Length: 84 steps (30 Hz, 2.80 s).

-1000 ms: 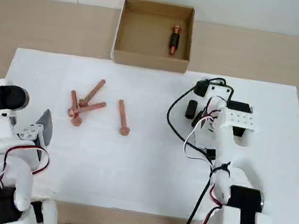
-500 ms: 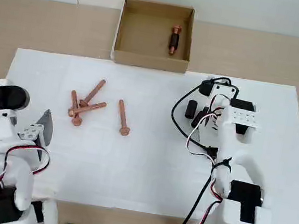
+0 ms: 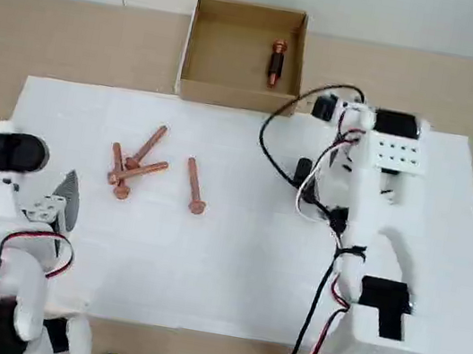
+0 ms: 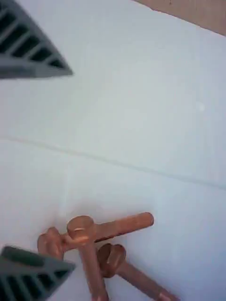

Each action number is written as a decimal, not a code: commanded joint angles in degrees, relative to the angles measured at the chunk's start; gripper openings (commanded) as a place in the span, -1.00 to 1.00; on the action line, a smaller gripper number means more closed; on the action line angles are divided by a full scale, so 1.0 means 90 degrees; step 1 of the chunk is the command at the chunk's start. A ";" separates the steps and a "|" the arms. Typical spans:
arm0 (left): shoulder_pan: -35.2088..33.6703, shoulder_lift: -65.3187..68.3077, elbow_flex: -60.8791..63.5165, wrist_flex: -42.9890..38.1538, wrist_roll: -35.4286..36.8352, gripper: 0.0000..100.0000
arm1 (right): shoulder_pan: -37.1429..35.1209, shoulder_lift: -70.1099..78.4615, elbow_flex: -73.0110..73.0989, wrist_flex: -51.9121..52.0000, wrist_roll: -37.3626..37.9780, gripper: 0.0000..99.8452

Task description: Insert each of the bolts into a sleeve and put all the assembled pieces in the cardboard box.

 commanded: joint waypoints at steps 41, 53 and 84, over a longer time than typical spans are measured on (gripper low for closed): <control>0.2520 0.8664 -0.4459 -0.1006 0.4239 -0.51 | 0.0230 -0.0063 0.0010 0.0239 0.0068 -0.99; 0.3038 1.0725 -0.5944 0.0430 0.3770 -0.51 | 0.0230 -0.0063 0.0322 0.0230 0.0049 -0.99; 0.4396 1.2552 -0.7067 0.1289 0.4552 -0.99 | 0.0230 -0.0063 0.0332 0.0230 0.0039 -0.99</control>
